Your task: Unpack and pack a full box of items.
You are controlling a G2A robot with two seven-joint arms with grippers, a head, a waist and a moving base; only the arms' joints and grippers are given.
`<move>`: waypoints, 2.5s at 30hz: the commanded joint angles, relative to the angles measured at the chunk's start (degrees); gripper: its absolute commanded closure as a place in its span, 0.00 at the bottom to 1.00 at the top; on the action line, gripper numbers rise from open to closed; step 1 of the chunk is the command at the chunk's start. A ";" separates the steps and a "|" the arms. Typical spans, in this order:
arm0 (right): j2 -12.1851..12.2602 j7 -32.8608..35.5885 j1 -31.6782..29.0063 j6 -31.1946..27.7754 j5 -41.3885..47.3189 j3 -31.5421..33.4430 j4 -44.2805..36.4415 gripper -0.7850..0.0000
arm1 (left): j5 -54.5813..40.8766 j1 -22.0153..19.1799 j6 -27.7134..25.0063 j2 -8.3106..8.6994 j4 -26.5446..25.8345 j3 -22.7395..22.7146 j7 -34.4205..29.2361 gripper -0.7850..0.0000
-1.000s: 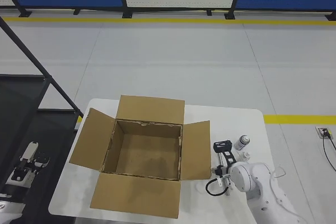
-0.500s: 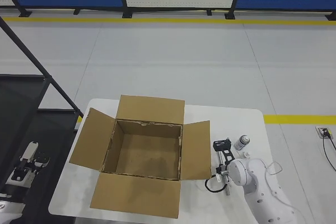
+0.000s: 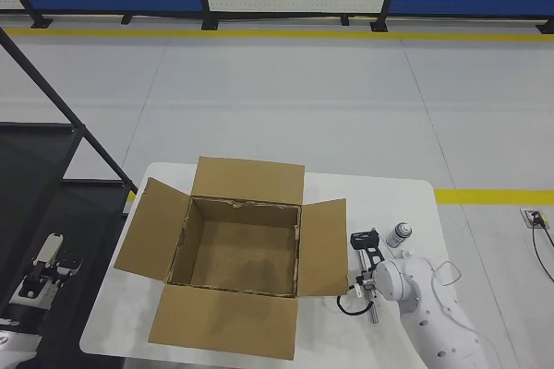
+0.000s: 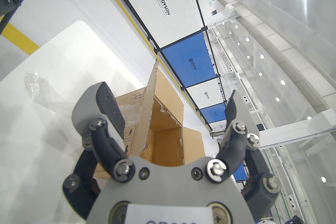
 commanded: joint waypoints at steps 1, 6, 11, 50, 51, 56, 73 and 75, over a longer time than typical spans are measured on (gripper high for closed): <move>-0.05 0.04 0.22 0.02 -0.01 -0.11 0.40 0.79 | 0.00 0.00 0.00 0.00 0.00 0.00 0.00 0.00; -0.15 0.69 0.82 0.31 -0.42 -0.36 1.50 0.84 | 0.00 0.00 0.00 0.00 0.00 0.00 0.00 0.00; -0.19 1.11 1.49 -0.34 0.42 -0.03 2.28 1.00 | 0.00 0.00 0.00 0.00 0.00 0.00 0.00 0.00; -3.22 -2.58 12.66 -1.34 -11.09 -22.58 -47.95 1.00 | 0.00 0.00 0.00 0.00 0.00 0.00 0.00 0.00; -3.87 -2.23 14.34 -1.06 -10.77 -24.52 -46.32 1.00 | 0.00 0.00 0.00 0.00 0.00 0.00 0.00 0.00; -7.49 -1.66 21.40 0.29 -6.73 -32.59 -36.30 1.00 | 0.00 0.00 0.00 0.00 0.00 0.00 0.00 0.00; -13.59 -3.20 27.93 2.05 2.38 -39.39 -19.44 1.00 | 0.00 0.00 0.00 0.00 0.00 0.00 0.00 0.00; -13.59 -3.20 27.93 2.05 2.38 -39.39 -19.44 1.00 | 0.00 0.00 0.00 0.00 0.00 0.00 0.00 0.00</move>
